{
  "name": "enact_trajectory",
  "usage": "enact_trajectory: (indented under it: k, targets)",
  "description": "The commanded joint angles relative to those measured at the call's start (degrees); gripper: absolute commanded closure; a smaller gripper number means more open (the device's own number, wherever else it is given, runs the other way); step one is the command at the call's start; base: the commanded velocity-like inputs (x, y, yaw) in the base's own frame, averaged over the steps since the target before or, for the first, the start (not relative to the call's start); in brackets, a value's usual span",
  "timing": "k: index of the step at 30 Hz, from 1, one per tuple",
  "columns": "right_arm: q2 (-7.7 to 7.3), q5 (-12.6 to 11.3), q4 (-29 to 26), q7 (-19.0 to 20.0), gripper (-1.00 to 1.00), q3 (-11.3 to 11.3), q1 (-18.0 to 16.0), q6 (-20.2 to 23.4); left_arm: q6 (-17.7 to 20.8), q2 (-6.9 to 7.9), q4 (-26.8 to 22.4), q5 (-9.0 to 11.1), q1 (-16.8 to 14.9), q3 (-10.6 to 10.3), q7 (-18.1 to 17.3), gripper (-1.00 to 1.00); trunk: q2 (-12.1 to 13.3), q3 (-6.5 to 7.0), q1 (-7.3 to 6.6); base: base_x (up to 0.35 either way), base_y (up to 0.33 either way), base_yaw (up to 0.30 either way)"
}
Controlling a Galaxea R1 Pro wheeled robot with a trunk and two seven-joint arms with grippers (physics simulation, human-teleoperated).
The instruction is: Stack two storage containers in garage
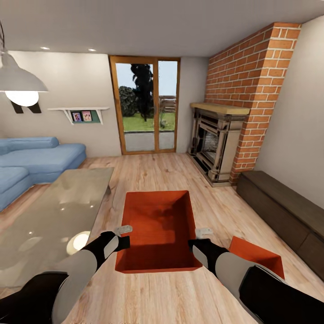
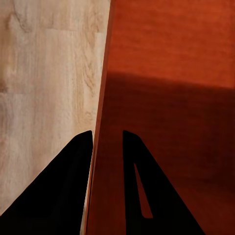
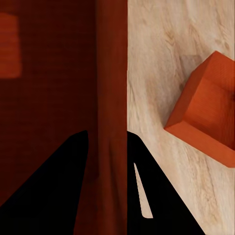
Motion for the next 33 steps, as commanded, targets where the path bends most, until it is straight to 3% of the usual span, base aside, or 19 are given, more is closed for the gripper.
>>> enact_trajectory:
  k: [1,33]
  targets:
    - [0.1,-0.27,-1.19,-0.22,1.0,1.3,-0.04,0.34,0.35,-0.05,-0.09,-0.56,-0.04,1.11,0.55,1.0,-0.14,-0.13,0.04,0.0,0.0,0.266]
    - [0.1,-0.24,-1.19,-0.22,1.0,1.27,-0.04,0.31,0.07,-0.03,-0.09,-0.56,-0.04,1.1,0.63,1.0,-0.14,-0.13,0.04,0.0,0.0,0.268]
